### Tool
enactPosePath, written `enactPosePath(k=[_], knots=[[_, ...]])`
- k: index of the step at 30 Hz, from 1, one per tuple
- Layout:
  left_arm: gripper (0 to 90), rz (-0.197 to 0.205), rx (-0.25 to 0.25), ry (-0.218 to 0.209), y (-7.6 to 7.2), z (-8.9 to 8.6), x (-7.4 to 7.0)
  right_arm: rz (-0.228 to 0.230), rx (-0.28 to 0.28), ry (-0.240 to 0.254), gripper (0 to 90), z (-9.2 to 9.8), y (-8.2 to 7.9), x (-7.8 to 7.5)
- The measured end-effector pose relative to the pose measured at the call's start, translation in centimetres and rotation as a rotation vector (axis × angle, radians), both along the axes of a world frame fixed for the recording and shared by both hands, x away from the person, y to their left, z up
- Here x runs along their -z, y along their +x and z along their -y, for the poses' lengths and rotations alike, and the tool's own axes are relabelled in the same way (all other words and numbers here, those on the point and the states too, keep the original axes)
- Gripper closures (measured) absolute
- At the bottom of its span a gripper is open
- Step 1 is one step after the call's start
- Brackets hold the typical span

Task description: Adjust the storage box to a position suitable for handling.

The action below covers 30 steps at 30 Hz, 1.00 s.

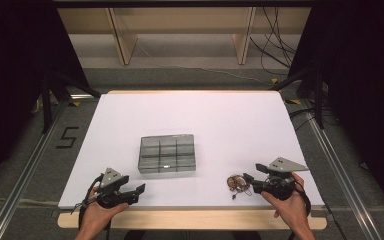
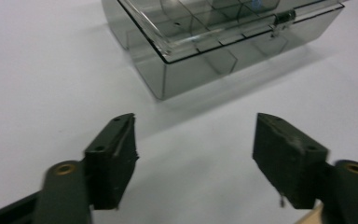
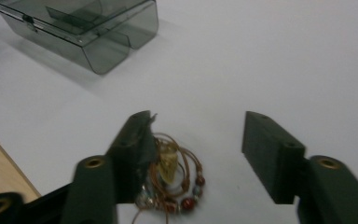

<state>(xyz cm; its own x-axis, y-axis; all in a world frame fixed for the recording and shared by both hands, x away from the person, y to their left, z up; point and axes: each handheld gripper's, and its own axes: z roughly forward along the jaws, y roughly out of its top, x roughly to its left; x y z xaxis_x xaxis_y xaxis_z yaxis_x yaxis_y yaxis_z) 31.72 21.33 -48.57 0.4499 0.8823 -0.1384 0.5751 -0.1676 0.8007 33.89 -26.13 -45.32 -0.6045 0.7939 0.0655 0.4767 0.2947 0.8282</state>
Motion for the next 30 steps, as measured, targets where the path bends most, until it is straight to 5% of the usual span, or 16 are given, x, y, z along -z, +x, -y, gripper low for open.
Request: enactPosePath(k=[2, 5, 9, 10, 11, 14, 15, 23, 30], knots=[[41.8, 0.013, 0.000, 0.010, 0.3, -0.5, -0.2, -0.003, -0.019, 0.003, 52.5, -0.9, 0.5, -0.4], [63.8, 0.027, -0.021, 0.021, 1.4, -1.9, -0.2, 0.014, -0.081, -0.031, 68.9, -2.9, 2.2, -0.7], [74.3, 0.025, -0.043, 0.030, 2.7, -2.2, -0.2, 0.018, -0.114, -0.052, 78.2, -4.3, 3.6, -0.6], [77.3, 0.025, -0.039, 0.048, 3.2, -2.4, -0.3, -0.027, -0.112, -0.046, 81.1, -5.0, 3.9, -0.6], [82.5, 0.018, -0.049, 0.043, 4.2, -2.5, -0.2, -0.023, -0.131, -0.064, 86.6, -6.0, 4.9, -0.4], [84.9, 0.006, -0.054, 0.044, 5.3, -2.5, 0.0, -0.010, -0.159, -0.081, 89.1, -6.7, 5.9, -0.2], [86.0, -0.008, -0.052, 0.051, 6.1, -2.5, 0.3, -0.041, -0.156, -0.082, 90.0, -7.7, 6.7, 0.0], [89.1, -0.016, -0.040, 0.088, 8.3, -2.0, 0.6, -0.073, -0.165, -0.105, 90.0, -10.5, 9.1, 0.9], [89.2, -0.017, -0.039, 0.058, 9.5, -1.6, 1.0, -0.098, -0.169, -0.119, 90.0, -12.8, 10.4, 1.3]])
